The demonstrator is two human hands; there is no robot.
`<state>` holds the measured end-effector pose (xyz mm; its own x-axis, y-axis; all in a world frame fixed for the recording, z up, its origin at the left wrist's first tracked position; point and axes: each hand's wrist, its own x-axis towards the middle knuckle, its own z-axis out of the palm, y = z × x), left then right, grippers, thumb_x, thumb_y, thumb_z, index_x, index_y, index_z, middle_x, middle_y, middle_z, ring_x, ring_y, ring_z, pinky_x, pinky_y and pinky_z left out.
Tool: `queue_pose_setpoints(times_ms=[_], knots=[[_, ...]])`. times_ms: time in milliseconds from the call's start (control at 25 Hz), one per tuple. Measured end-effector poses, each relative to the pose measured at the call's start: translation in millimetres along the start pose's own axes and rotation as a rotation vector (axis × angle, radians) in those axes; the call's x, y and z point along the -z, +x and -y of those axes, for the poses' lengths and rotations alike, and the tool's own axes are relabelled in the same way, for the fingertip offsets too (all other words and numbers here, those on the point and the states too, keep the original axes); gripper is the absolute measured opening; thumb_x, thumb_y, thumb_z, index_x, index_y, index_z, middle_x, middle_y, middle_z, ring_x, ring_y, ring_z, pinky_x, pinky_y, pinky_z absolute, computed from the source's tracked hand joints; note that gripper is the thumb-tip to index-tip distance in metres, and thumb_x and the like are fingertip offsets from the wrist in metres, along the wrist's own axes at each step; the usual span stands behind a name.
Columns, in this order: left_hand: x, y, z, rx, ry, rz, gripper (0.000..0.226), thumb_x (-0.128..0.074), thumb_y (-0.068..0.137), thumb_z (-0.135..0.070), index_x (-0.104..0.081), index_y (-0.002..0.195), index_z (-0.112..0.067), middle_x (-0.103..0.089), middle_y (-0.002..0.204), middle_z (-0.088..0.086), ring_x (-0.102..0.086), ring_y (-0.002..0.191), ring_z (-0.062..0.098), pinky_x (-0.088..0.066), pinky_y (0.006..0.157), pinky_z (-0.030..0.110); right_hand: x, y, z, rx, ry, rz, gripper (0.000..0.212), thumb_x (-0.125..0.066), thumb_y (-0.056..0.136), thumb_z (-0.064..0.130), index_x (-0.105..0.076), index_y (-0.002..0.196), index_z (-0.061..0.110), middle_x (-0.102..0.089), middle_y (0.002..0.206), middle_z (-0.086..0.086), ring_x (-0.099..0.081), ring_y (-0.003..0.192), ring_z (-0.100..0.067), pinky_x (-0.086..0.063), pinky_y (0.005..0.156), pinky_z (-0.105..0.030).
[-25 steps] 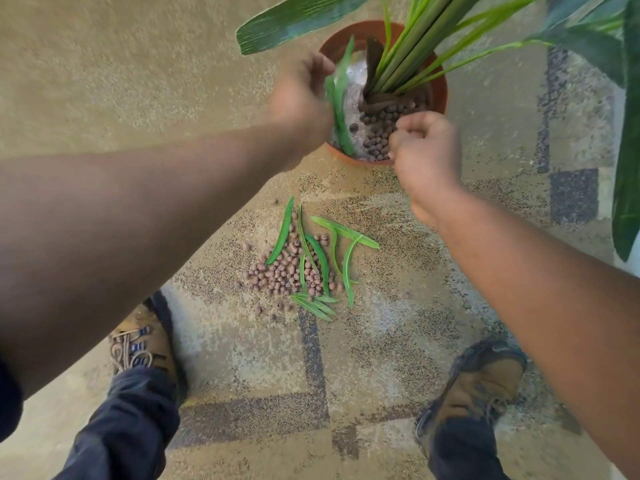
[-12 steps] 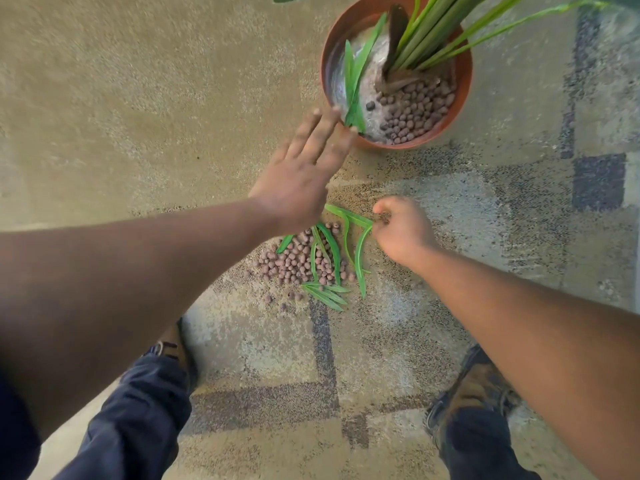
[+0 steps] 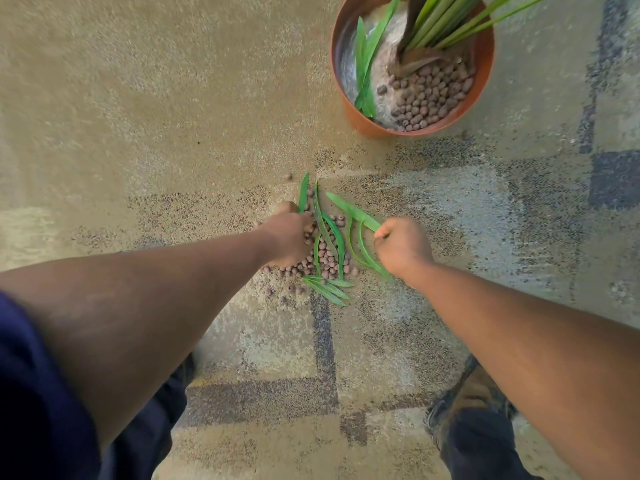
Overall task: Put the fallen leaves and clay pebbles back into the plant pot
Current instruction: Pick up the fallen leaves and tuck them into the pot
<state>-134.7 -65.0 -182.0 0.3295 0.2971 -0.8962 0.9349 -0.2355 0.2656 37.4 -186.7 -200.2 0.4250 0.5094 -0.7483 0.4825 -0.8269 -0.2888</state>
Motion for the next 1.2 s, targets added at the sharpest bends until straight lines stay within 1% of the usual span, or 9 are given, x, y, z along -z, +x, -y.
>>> queue_pose_setpoints(times_ms=[200, 320, 400, 520, 680, 800, 960, 1080, 1200], knots=[[2, -1, -4, -0.006, -0.069, -0.126, 0.057, -0.059, 0.093, 0.003, -0.049, 0.148, -0.012, -0.045, 0.138, 0.009, -0.052, 0.101, 0.019, -0.048, 0.075, 0.012, 9, -26, -3, 0.072, 0.088, -0.113, 0.016, -0.066, 0.098, 0.023, -0.072, 0.084, 0.018, -0.07, 0.113, 0.004, -0.072, 0.081, -0.022, -0.061, 0.078, -0.036], [13, -12, -8, -0.005, -0.191, -0.38, 0.031, -0.053, 0.1, -0.004, -0.065, 0.128, -0.012, -0.06, 0.128, 0.004, -0.059, 0.084, 0.01, -0.04, 0.05, 0.007, 18, -39, 1, 0.042, 0.238, -0.169, 0.021, -0.063, 0.097, 0.025, -0.066, 0.077, 0.022, -0.073, 0.086, 0.001, -0.055, 0.053, -0.019, -0.056, 0.059, -0.037], [23, -22, -16, -0.023, -0.376, -0.511, 0.023, -0.051, 0.102, -0.006, -0.067, 0.117, -0.013, -0.066, 0.116, 0.0, -0.06, 0.069, 0.002, -0.045, 0.05, 0.008, 28, -45, 8, 0.002, 0.422, -0.251, 0.027, -0.062, 0.096, 0.02, -0.06, 0.07, 0.02, -0.063, 0.065, 0.001, -0.047, 0.05, -0.017, -0.049, 0.053, -0.037], [44, -42, -42, -0.134, -0.689, -0.598, 0.02, -0.054, 0.101, -0.004, -0.067, 0.11, -0.016, -0.067, 0.098, -0.001, -0.055, 0.049, -0.004, -0.044, 0.044, 0.014, 51, -49, 28, -0.029, 0.73, -0.41, 0.034, -0.062, 0.093, 0.012, -0.052, 0.062, 0.019, -0.052, 0.056, 0.004, -0.042, 0.048, -0.014, -0.042, 0.049, -0.034], [79, -58, -87, -0.295, -0.917, -0.615, 0.026, -0.056, 0.098, 0.002, -0.066, 0.109, -0.019, -0.068, 0.104, -0.002, -0.07, 0.078, 0.017, -0.062, 0.067, 0.027, 93, -43, 60, -0.133, 1.148, -0.625, 0.031, -0.057, 0.094, 0.006, -0.049, 0.066, 0.016, -0.045, 0.057, 0.005, -0.033, 0.044, -0.006, -0.024, 0.04, -0.027], [105, -47, -111, -0.33, -0.956, -0.565, 0.035, -0.054, 0.097, 0.009, -0.064, 0.124, -0.01, -0.068, 0.113, 0.001, -0.07, 0.099, 0.014, -0.062, 0.084, 0.028, 119, -30, 74, -0.237, 1.314, -0.708, 0.024, -0.055, 0.092, 0.008, -0.053, 0.07, 0.016, -0.046, 0.059, 0.003, -0.033, 0.047, -0.008, -0.021, 0.043, -0.028], [129, -24, -128, -0.279, -0.726, -0.611, 0.044, -0.058, 0.095, 0.006, -0.061, 0.135, -0.01, -0.068, 0.125, 0.0, -0.065, 0.111, 0.014, -0.059, 0.091, 0.027, 128, -23, 77, -0.363, 1.319, -0.696, 0.016, -0.055, 0.088, 0.011, -0.058, 0.073, 0.017, -0.047, 0.059, 0.005, -0.035, 0.047, -0.01, -0.023, 0.045, -0.028], [136, -12, -130, -0.211, -0.571, -0.569, 0.036, -0.063, 0.093, -0.001, -0.066, 0.127, -0.014, -0.069, 0.117, -0.001, -0.065, 0.103, 0.017, -0.062, 0.082, 0.03, 120, -33, 69, -0.443, 1.328, -0.68, 0.01, -0.055, 0.089, 0.011, -0.059, 0.081, 0.015, -0.051, 0.063, 0.003, -0.038, 0.048, -0.009, -0.026, 0.045, -0.027], [135, -17, -129, -0.197, -0.476, -0.478, 0.04, -0.064, 0.099, -0.012, -0.059, 0.139, -0.012, -0.065, 0.128, 0.004, -0.055, 0.097, 0.012, -0.045, 0.051, 0.005, 121, -36, 67, -0.368, 1.331, -0.653, 0.014, -0.058, 0.092, 0.008, -0.065, 0.081, 0.012, -0.059, 0.07, 0.001, -0.043, 0.051, -0.008, -0.028, 0.045, -0.025]])
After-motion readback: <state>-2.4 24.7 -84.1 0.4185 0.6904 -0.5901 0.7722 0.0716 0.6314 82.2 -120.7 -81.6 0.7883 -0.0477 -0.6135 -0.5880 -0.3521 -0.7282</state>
